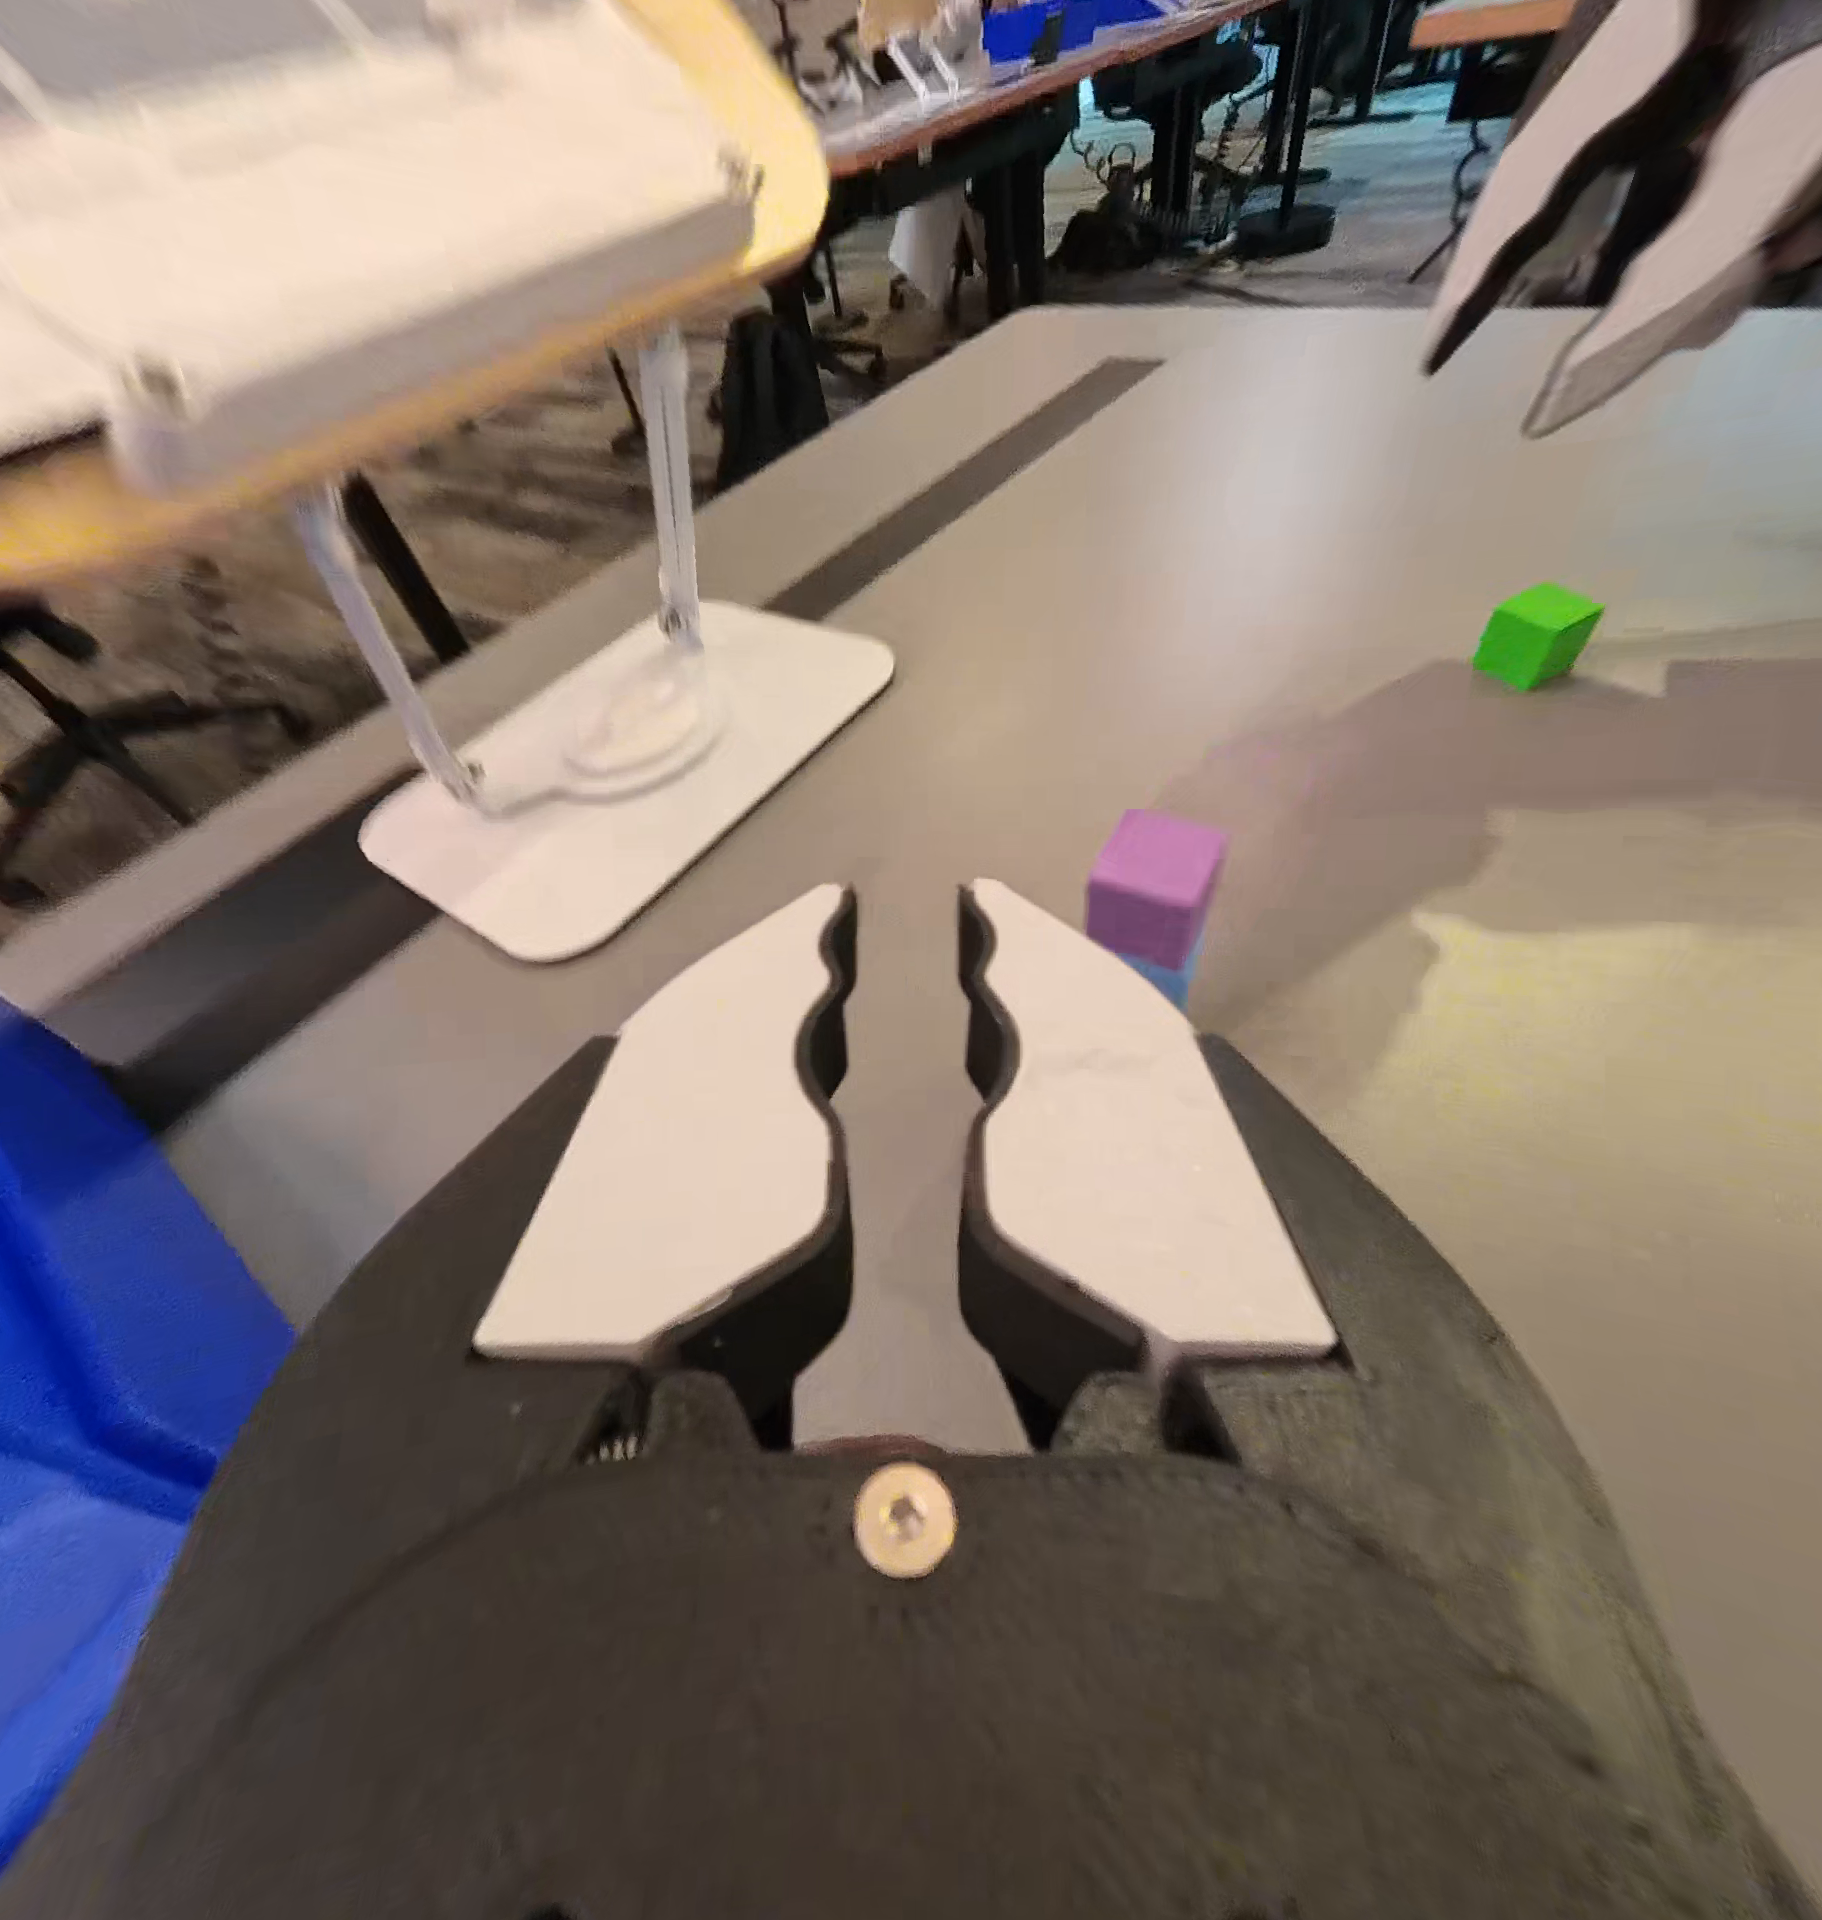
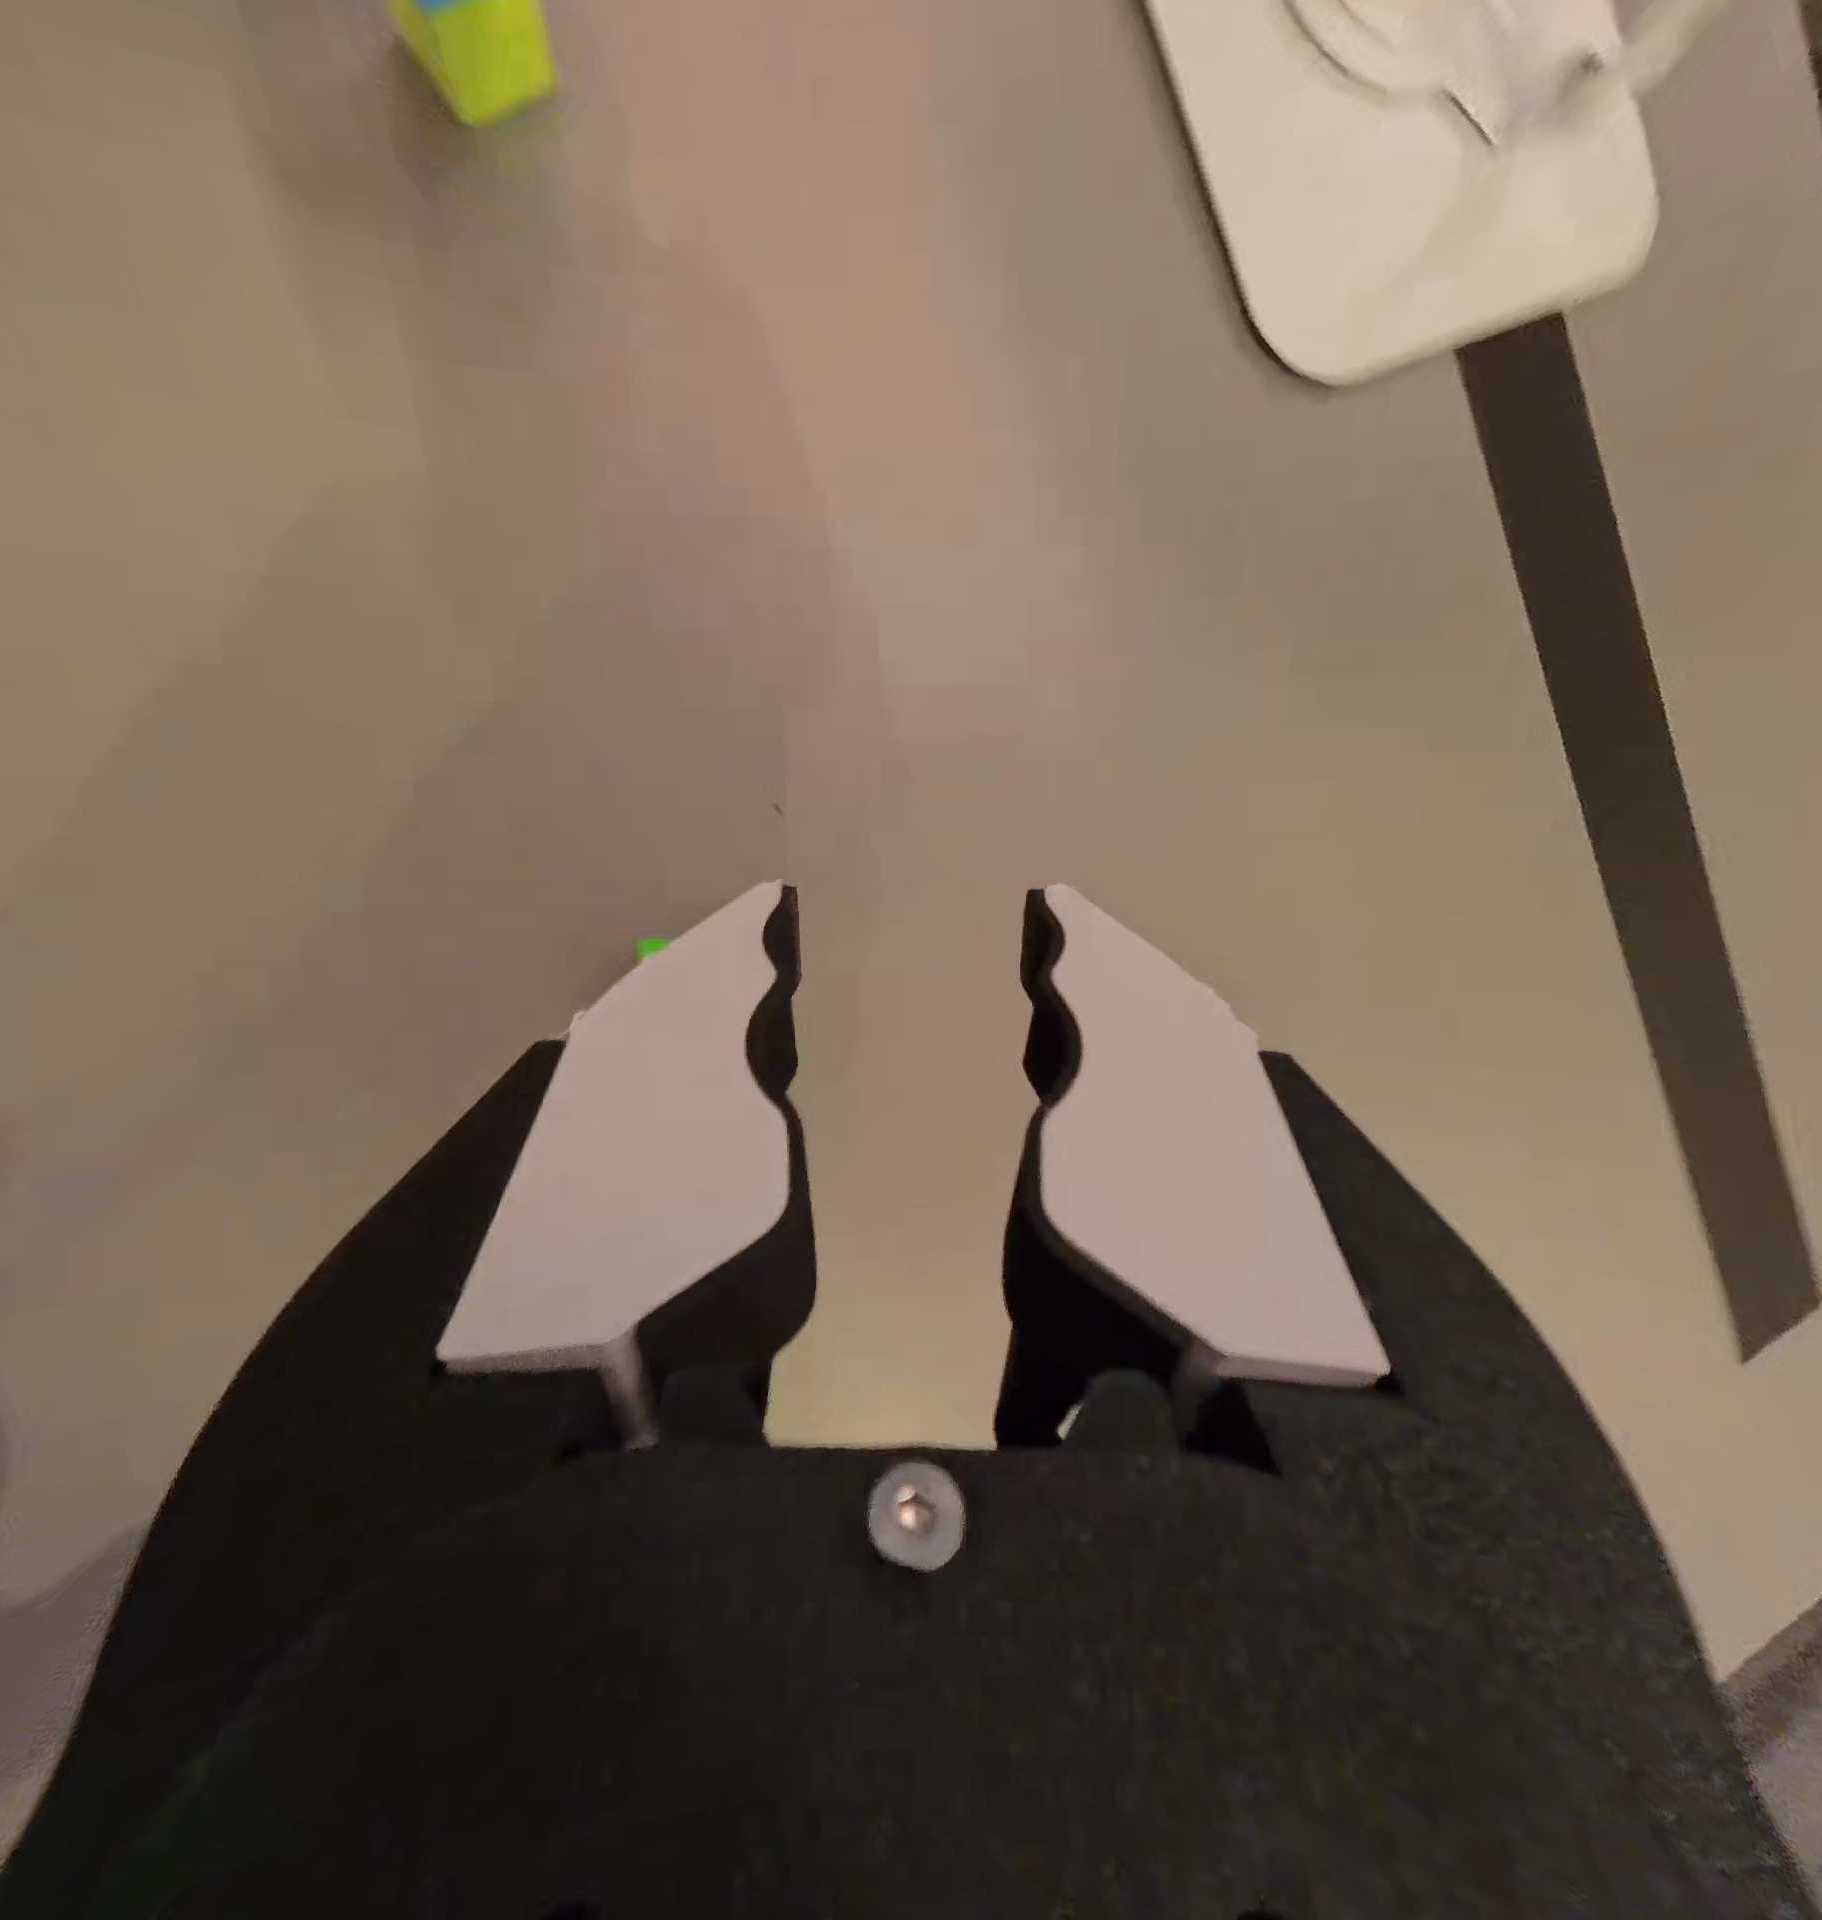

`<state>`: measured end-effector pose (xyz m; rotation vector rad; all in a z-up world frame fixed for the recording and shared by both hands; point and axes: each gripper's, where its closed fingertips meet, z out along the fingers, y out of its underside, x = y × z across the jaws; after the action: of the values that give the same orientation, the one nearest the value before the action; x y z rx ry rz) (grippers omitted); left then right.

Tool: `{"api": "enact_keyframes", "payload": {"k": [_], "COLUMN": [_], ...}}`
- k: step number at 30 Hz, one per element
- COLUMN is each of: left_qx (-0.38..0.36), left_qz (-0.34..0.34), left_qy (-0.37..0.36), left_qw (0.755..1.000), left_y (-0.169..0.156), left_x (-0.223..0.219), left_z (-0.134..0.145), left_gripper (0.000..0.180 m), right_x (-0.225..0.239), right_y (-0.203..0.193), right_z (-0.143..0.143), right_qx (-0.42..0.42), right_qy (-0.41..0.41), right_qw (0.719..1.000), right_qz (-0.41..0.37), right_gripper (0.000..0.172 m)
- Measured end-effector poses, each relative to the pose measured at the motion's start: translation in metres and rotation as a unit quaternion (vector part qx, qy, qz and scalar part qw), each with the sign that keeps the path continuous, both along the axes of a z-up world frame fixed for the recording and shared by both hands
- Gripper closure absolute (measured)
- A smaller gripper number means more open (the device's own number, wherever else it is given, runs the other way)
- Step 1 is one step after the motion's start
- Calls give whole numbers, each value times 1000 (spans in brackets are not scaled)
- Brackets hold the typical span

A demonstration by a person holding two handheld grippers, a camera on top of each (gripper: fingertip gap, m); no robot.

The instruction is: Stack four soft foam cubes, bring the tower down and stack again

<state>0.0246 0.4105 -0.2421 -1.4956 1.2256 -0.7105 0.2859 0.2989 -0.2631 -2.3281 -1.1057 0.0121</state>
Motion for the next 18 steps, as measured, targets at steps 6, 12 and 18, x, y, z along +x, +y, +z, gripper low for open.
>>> {"api": "enact_keyframes", "payload": {"k": [6,12,18], "left_qx": [55,103,64], "left_qz": [-167,-267,-343], "left_qy": [18,174,275], "left_qw": [984,942,896], "left_y": [-112,-147,-163], "left_x": [75,166,232], "left_z": [50,21,-43], "left_gripper": [152,152,147], "right_x": [64,80,96], "right_y": [7,20,20], "right_z": [-23,-43,-52], "right_qx": [54,106,115], "right_qy": [108,188,159], "right_qw": [989,970,975], "right_qz": [-83,-108,-108], "right_gripper": [136,139,142]}}
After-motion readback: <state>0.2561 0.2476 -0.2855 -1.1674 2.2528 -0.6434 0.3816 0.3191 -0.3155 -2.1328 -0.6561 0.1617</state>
